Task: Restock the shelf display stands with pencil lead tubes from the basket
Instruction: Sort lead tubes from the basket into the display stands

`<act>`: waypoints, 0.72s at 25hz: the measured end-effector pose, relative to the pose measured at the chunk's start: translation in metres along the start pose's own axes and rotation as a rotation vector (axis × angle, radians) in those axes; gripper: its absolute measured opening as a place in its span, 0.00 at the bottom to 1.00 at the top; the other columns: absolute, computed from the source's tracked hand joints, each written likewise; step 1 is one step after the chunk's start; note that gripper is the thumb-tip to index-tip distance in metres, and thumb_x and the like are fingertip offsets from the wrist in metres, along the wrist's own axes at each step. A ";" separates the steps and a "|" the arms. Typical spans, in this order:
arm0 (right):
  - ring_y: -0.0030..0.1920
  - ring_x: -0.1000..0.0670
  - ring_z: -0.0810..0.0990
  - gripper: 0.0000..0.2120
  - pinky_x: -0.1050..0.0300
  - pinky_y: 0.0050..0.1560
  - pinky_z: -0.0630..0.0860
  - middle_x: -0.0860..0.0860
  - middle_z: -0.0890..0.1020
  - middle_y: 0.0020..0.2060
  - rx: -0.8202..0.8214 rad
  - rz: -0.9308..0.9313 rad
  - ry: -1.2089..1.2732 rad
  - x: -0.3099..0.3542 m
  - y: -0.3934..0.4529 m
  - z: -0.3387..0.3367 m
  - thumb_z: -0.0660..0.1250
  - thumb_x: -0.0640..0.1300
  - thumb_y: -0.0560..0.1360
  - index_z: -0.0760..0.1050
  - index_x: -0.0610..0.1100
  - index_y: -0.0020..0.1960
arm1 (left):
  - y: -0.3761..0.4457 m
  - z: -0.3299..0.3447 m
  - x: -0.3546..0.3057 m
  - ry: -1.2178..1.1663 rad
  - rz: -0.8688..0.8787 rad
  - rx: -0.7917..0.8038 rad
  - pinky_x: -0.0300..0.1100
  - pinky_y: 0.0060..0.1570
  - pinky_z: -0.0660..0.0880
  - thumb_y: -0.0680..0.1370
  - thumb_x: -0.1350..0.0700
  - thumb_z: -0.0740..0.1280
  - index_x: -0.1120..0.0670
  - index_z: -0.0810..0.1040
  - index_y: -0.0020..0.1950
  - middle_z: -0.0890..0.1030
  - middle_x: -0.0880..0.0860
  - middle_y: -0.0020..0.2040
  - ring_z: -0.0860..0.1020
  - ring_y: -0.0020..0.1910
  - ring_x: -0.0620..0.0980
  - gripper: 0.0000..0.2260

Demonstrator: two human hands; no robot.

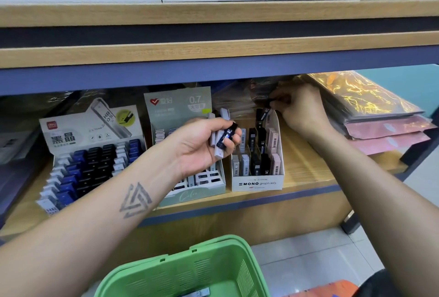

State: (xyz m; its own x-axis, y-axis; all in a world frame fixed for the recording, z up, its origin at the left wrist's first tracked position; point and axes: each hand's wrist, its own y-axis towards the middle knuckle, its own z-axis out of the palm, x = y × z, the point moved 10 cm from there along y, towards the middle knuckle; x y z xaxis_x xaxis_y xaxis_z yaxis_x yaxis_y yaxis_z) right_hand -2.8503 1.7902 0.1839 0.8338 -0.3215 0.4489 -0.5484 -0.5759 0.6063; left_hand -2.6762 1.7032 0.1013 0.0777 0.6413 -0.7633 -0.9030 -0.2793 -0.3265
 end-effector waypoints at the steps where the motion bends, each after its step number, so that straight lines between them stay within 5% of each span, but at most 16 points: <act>1: 0.47 0.56 0.77 0.09 0.76 0.46 0.67 0.52 0.84 0.48 0.019 -0.010 -0.025 0.001 -0.001 0.005 0.72 0.34 0.75 0.85 0.42 0.54 | 0.000 0.000 0.000 -0.003 0.006 -0.001 0.32 0.25 0.73 0.82 0.64 0.61 0.66 0.73 0.56 0.78 0.60 0.40 0.77 0.35 0.49 0.05; 4: 0.50 0.47 0.83 0.09 0.62 0.52 0.73 0.44 0.86 0.50 0.060 -0.020 -0.076 0.002 -0.002 0.017 0.71 0.33 0.76 0.85 0.40 0.55 | -0.001 -0.001 -0.001 0.008 0.016 -0.003 0.32 0.24 0.73 0.82 0.64 0.62 0.66 0.73 0.55 0.79 0.60 0.40 0.76 0.34 0.49 0.05; 8: 0.51 0.46 0.84 0.10 0.57 0.55 0.78 0.44 0.86 0.51 0.083 -0.021 -0.087 -0.001 -0.002 0.023 0.71 0.33 0.76 0.85 0.39 0.55 | -0.002 -0.002 -0.002 0.029 0.027 -0.008 0.33 0.23 0.72 0.81 0.64 0.63 0.66 0.75 0.53 0.79 0.60 0.39 0.76 0.33 0.49 0.05; 18: 0.51 0.45 0.83 0.11 0.60 0.50 0.75 0.43 0.86 0.51 0.099 -0.018 -0.207 0.001 -0.009 0.034 0.69 0.33 0.75 0.84 0.40 0.55 | -0.004 -0.001 0.000 0.091 0.040 0.018 0.34 0.27 0.77 0.82 0.65 0.62 0.69 0.76 0.57 0.83 0.62 0.43 0.82 0.35 0.51 0.08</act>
State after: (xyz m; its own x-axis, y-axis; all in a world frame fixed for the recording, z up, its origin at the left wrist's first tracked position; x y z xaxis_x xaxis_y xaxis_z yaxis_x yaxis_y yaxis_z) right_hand -2.8422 1.7697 0.1566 0.8444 -0.4515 0.2883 -0.5327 -0.6507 0.5412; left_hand -2.6717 1.7040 0.1019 0.0788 0.5618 -0.8235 -0.9134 -0.2902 -0.2854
